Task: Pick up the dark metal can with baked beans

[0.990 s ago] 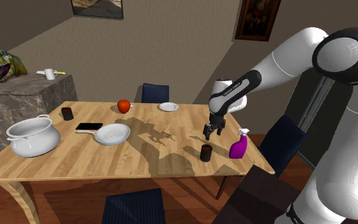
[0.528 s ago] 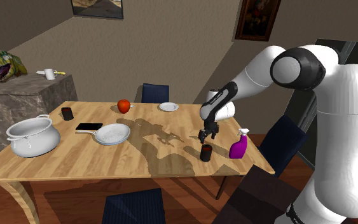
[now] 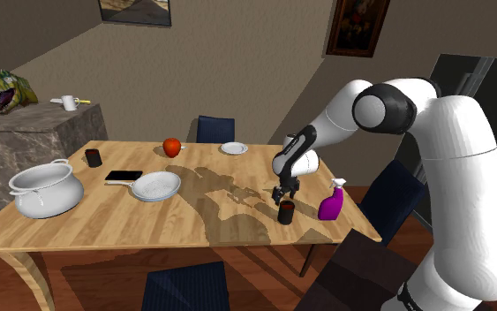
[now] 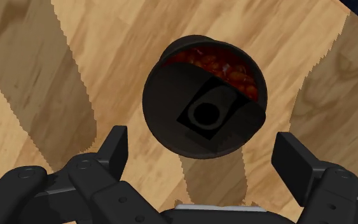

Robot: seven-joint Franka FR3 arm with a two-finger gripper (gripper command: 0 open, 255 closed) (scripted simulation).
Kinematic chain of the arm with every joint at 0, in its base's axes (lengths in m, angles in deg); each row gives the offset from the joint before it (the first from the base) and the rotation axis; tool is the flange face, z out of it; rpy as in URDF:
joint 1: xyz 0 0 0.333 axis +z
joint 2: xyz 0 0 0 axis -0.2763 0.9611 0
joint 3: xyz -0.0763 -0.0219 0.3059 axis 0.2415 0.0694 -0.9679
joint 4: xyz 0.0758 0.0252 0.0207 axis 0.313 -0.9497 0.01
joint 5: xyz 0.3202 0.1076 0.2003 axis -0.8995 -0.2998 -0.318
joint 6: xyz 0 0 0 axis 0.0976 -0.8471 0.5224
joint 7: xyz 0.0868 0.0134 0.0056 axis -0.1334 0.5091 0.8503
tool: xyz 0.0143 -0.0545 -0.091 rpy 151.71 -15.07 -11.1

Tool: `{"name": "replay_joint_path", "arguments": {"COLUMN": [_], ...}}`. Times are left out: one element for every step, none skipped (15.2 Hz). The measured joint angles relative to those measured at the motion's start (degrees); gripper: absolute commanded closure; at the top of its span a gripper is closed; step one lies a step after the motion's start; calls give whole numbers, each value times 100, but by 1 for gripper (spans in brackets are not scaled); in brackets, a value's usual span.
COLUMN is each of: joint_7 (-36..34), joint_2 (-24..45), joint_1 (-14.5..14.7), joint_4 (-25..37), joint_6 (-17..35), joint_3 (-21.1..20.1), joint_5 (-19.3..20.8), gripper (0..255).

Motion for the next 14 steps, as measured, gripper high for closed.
{"name": "replay_joint_path", "arguments": {"joint_7": [8,28,32,36,37,38,39,39,41,41,41,41,40,38], "joint_2": [75,165,207,230,241,245,248,249,249,249,248,249,248,249], "joint_1": [-12,-33,-39,-44,-46,-47,-48,-49,-50,-51,-51,-51,-50,-49], "joint_4": [36,55,70,80,86,92,96,97,98,98,97,97,95,97], "joint_6": [40,110,135,149,158,164,165,166,165,164,164,165,164,166], "joint_3": [-17,-40,-50,-56,-60,-61,-62,-62,-62,-62,-62,-61,-61,-60], "joint_5": [-16,-39,-48,-53,-57,-59,-59,-60,-60,-60,-60,-60,-59,-60], "gripper": [0,0,0,255,255,255,255,255,255,255,255,255,255,255]}}
